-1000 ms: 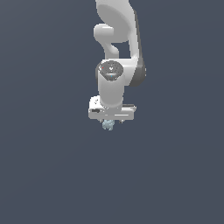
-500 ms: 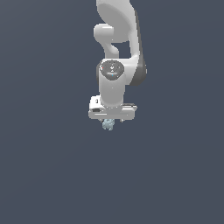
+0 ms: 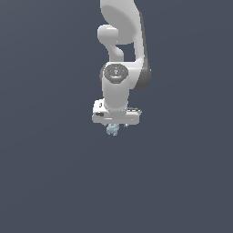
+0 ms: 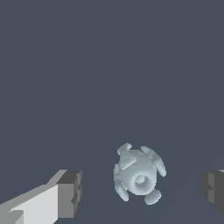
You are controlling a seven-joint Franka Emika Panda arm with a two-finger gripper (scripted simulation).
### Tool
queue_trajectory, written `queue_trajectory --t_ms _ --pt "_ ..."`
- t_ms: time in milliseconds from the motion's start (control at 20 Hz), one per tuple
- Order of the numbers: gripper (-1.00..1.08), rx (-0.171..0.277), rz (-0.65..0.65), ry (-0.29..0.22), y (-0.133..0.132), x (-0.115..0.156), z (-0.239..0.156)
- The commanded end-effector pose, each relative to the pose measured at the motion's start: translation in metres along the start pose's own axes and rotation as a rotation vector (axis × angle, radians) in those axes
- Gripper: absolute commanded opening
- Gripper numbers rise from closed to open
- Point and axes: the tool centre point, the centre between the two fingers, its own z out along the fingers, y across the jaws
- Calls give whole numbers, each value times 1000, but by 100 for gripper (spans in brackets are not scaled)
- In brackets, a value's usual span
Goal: Pick up the object and move it to a goal position.
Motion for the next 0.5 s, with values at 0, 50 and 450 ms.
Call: queue_trajectory --t_ms 0,50,450 --pt "100 2 17 5 2 -4 6" --pt "100 2 26 7 3 -6 9" --pt "100 10 120 35 13 -31 37"
